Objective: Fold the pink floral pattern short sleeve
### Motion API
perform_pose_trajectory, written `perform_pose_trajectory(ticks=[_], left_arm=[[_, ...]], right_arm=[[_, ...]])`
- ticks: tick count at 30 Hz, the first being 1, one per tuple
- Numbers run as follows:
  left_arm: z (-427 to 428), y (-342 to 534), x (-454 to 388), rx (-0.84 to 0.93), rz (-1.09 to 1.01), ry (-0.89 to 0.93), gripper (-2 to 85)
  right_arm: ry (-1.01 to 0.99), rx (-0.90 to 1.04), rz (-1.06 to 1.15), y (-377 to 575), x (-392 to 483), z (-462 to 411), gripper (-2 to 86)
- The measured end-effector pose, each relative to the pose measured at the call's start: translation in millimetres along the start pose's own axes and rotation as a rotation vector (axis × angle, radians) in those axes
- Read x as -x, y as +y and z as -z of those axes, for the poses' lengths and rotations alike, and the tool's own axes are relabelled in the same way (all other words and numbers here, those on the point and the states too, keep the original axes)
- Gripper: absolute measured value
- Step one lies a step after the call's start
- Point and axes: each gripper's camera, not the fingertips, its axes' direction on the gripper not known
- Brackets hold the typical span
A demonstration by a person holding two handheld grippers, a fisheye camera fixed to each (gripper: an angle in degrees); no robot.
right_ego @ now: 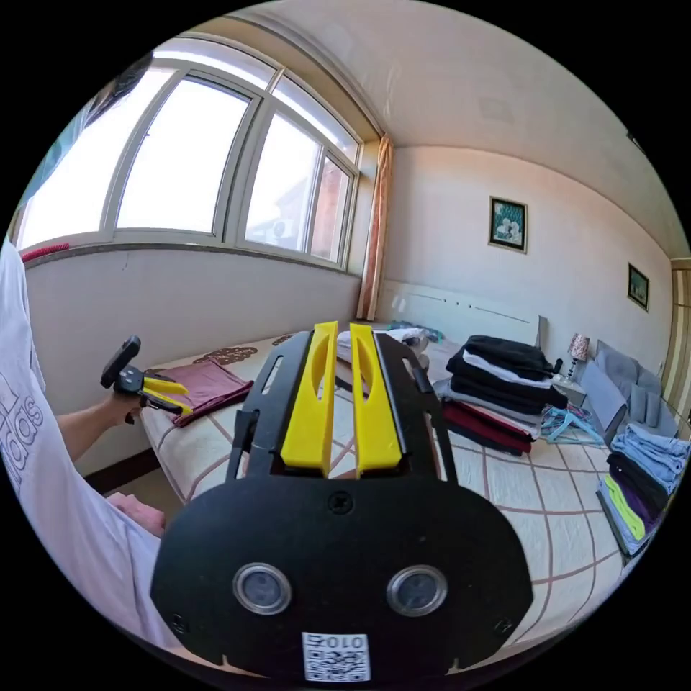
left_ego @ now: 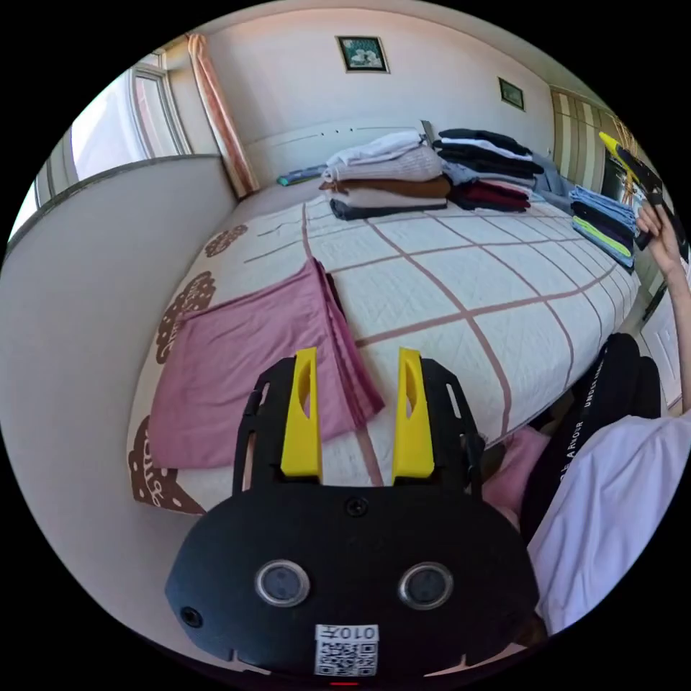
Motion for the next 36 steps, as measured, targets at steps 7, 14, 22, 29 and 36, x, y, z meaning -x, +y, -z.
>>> perform_pose_trajectory(ticks=[7,14,22,29,36], left_arm=[[-23.6,24.2,9.8,0.102,0.084,-0.045,8.1],[-26.0,55.8,86.6,0.04,0.369,0.198,3.4],[-22.6,58.0,110.0,-0.103,0.556,0.405,0.9],[13.2,-24.8,90.5,-0.349,0.484,0.59,1.2],[46.2,-125.1,-118.7,-0.228,-0.189,0.86,5.8]], right_arm=[[0.08,-0.071,-0.055,51.9,-3.4,50.4,3.1],[0.058,-0.069,-0.106,106.6,-10.0,58.6,2.6],[0.116,-0.066,-0.184,146.1,-34.6,87.8,2.5],[0.099,-0.085,-0.299,161.3,-63.6,99.8,2.6],[0.118,0.021,-0.273,144.2,-78.3,88.1,3.1]])
